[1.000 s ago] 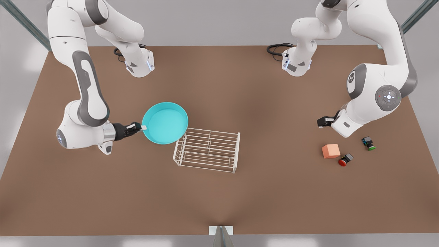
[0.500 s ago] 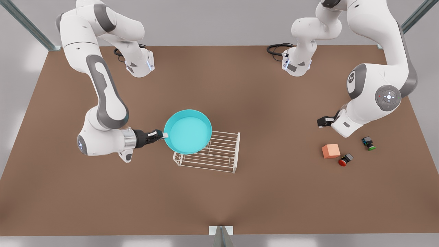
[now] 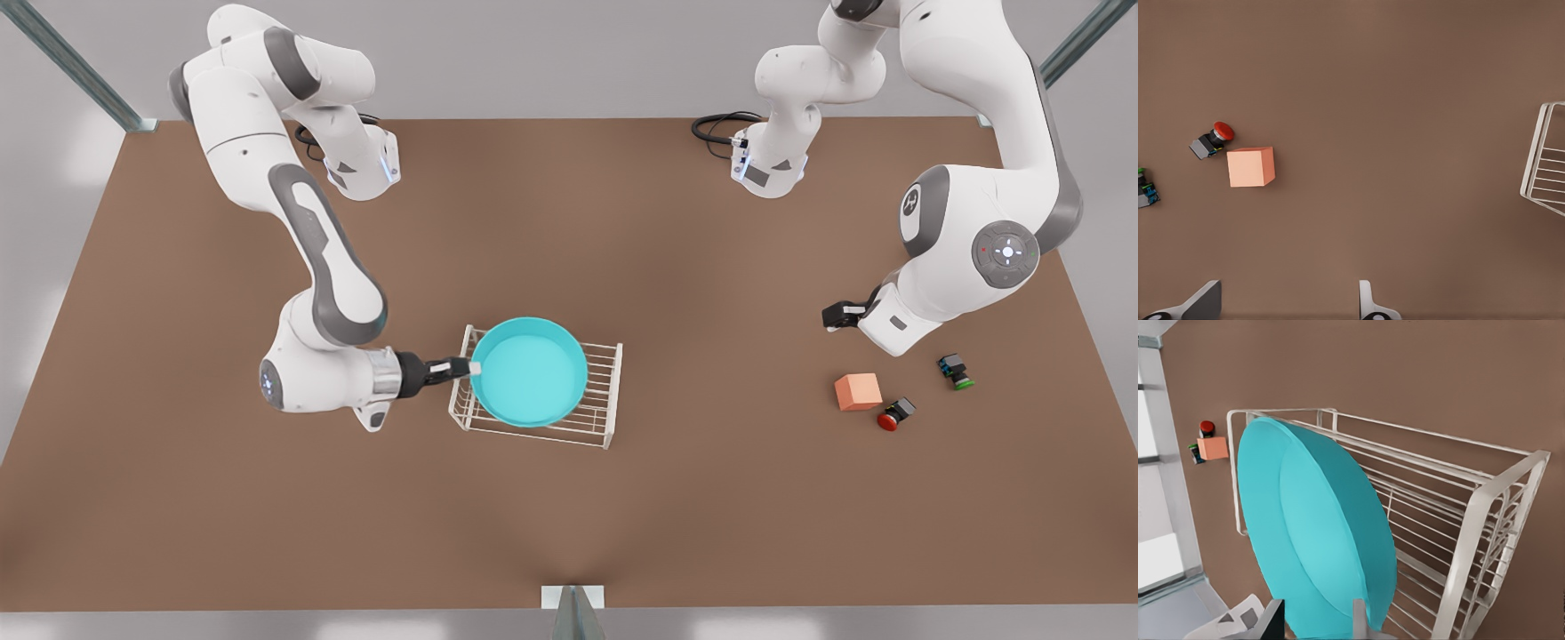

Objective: Place the plate on the shelf with right arm and place the red button switch in the plate with left arm

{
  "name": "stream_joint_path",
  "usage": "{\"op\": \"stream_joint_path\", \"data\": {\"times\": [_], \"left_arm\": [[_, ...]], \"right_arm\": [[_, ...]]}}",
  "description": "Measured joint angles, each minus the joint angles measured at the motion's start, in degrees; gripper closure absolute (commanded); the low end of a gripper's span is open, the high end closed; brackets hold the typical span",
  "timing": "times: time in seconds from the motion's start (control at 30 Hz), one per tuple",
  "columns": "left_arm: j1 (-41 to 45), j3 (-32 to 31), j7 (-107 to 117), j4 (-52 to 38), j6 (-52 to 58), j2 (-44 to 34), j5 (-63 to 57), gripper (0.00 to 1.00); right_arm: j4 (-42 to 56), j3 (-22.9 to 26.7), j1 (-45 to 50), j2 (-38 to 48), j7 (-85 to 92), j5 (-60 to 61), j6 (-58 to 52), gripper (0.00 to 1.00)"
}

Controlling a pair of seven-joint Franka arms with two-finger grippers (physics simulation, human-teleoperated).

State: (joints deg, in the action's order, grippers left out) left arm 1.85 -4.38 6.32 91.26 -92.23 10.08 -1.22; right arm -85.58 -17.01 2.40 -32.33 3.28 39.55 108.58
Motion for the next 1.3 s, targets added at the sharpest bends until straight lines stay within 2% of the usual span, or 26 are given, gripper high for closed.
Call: {"op": "stream_joint_path", "data": {"times": [0.1, 0.2, 0.27, 0.37, 0.43, 0.6, 0.77, 0.9, 1.3], "left_arm": [[0.00, 0.00, -0.01, -0.03, 0.00, 0.00, -0.06, 0.00], [0.05, 0.26, 2.50, -0.68, 0.39, -0.12, -0.30, 0.00], [-0.04, 0.37, 7.54, -1.15, 0.58, -0.24, -0.04, 0.00], [-0.64, 0.50, 18.74, -0.88, 0.42, 2.18, 0.74, 0.00], [-3.53, 0.70, 26.97, -1.06, -0.89, 5.97, 0.83, 0.00], [-11.33, 0.87, 44.91, -0.19, -8.73, 13.51, 0.00, 0.00], [-14.22, 1.13, 59.59, 6.48, -19.14, 16.38, -0.91, 0.00], [-15.05, 3.62, 68.86, 6.62, -25.72, 18.70, -1.38, 0.00], [-17.21, 4.56, 88.86, 7.23, -38.65, 27.00, -5.03, 0.00]], "right_arm": [[3.52, 0.30, -6.17, 7.25, -1.23, -2.37, -3.01, 0.00], [10.84, 0.13, -10.75, 9.95, -1.97, -17.10, -11.24, 0.00], [5.86, -0.06, -13.41, 10.67, -1.69, -27.18, -13.39, 0.00], [-11.96, 0.02, -17.10, 16.86, -1.05, -36.30, -9.68, 0.00], [-15.39, 0.02, -19.53, 18.10, -0.83, -39.40, -7.47, 0.00], [-15.19, 0.08, -24.34, 17.10, -1.41, -45.44, -3.94, 0.00], [-14.43, 0.12, -24.42, 16.27, -2.81, -48.26, -2.41, 0.00], [-14.39, 0.07, -24.19, 15.88, -3.95, -48.94, -1.89, 0.00], [-14.47, -0.03, -23.97, 15.35, -6.53, -49.33, -1.70, 0.00]]}}
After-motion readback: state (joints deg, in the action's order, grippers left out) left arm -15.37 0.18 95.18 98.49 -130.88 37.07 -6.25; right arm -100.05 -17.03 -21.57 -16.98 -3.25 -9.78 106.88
